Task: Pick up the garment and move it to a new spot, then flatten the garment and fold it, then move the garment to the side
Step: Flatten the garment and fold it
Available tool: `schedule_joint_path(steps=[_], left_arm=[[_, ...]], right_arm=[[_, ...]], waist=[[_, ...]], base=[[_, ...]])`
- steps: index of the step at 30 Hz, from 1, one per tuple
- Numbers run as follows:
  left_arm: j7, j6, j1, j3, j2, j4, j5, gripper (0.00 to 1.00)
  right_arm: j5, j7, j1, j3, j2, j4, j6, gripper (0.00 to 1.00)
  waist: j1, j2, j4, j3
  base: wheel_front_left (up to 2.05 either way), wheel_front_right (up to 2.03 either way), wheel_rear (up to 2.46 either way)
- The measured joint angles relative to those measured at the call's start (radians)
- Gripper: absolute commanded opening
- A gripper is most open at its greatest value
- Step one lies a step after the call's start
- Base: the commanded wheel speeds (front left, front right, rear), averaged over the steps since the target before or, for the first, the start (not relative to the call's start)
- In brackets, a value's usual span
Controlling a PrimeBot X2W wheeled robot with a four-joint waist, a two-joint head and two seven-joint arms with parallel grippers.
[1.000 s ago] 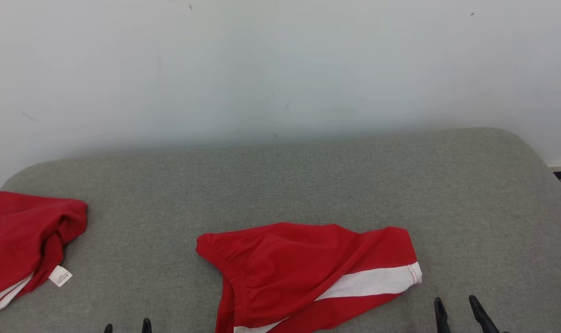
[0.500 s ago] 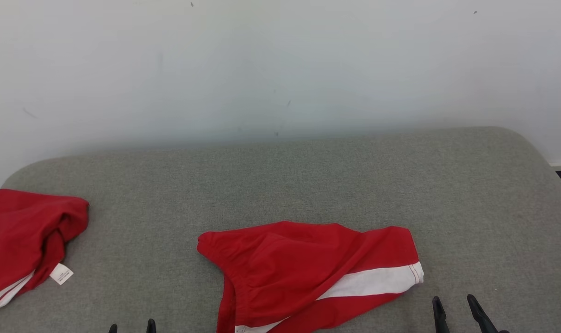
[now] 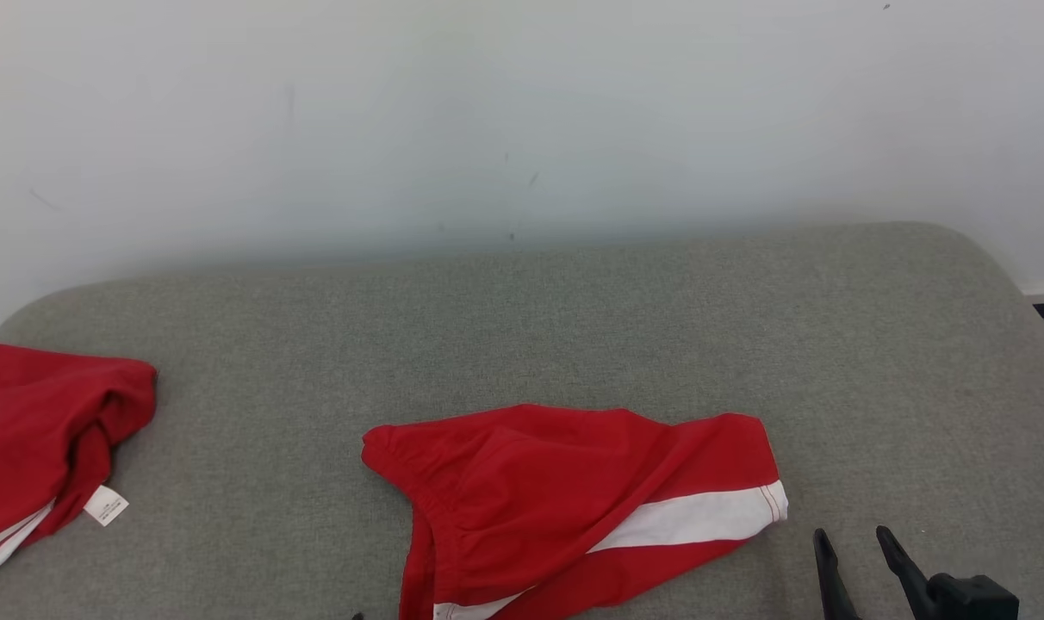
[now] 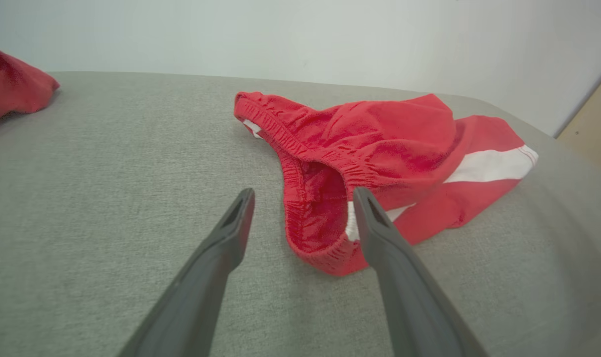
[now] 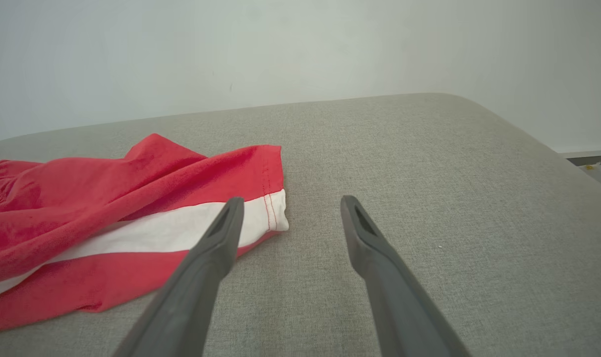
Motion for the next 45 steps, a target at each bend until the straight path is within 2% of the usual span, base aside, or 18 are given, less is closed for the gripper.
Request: schedule_joint_path(steps=[4, 8, 22, 24, 25, 26, 27, 28, 45], left_arm=[[0.000, -0.002, -0.054, -0.106, 0.032, 0.064, -0.050, 1.00], [0.000, -0.002, -0.106, -0.170, 0.060, 0.137, -0.103, 1.00], [0.000, -0.002, -0.203, -0.263, 0.102, 0.222, -0.187, 1.00], [0.000, -0.002, -0.212, -0.267, 0.103, 0.226, -0.198, 0.91], [0.000, -0.002, -0.216, -0.271, 0.103, 0.230, -0.202, 0.76], [0.000, -0.002, -0.218, -0.275, 0.103, 0.235, -0.205, 0.43], [0.000, -0.002, -0.221, -0.279, 0.104, 0.240, -0.209, 0.35], [0.000, -0.002, -0.224, -0.283, 0.104, 0.243, -0.212, 0.00], [0.000, -0.002, -0.250, -0.263, 0.109, 0.234, -0.204, 0.00]], right_arm=[[0.005, 0.010, -0.024, 0.000, -0.007, 0.009, 0.000, 1.00], [0.006, 0.017, -0.042, 0.007, -0.008, 0.021, 0.000, 1.00], [0.025, 0.012, -0.077, 0.042, -0.020, 0.072, 0.000, 1.00], [0.026, 0.008, -0.084, 0.045, -0.023, 0.079, 0.000, 1.00], [0.026, 0.008, -0.086, 0.048, -0.023, 0.082, 0.000, 1.00], [0.026, 0.009, -0.088, 0.051, -0.023, 0.085, 0.000, 1.00], [0.027, 0.009, -0.090, 0.054, -0.022, 0.088, 0.000, 1.00], [0.030, 0.010, -0.093, 0.057, -0.023, 0.092, 0.000, 1.00], [0.062, 0.114, -0.252, 0.099, -0.044, 0.255, 0.000, 1.00]], waist=[[0.0000, 0.0000, -0.001, 0.012], [0.0002, 0.0000, -0.003, 0.023], [0.0001, 0.0000, -0.019, 0.046], [0.0001, 0.0001, -0.019, 0.049], [0.0001, 0.0000, -0.019, 0.050], [0.0001, 0.0000, -0.018, 0.051], [0.0001, 0.0000, -0.018, 0.052], [0.0001, 0.0001, -0.018, 0.053], [0.0000, 0.0001, 0.014, 0.096]], base=[[0.00, 0.00, 0.00], [0.00, 0.00, 0.00], [0.00, 0.00, 0.00], [0.00, 0.00, 0.00], [0.00, 0.00, 0.00], [0.00, 0.00, 0.00], [0.00, 0.00, 0.00], [0.00, 0.00, 0.00], [0.00, 0.00, 0.00]])
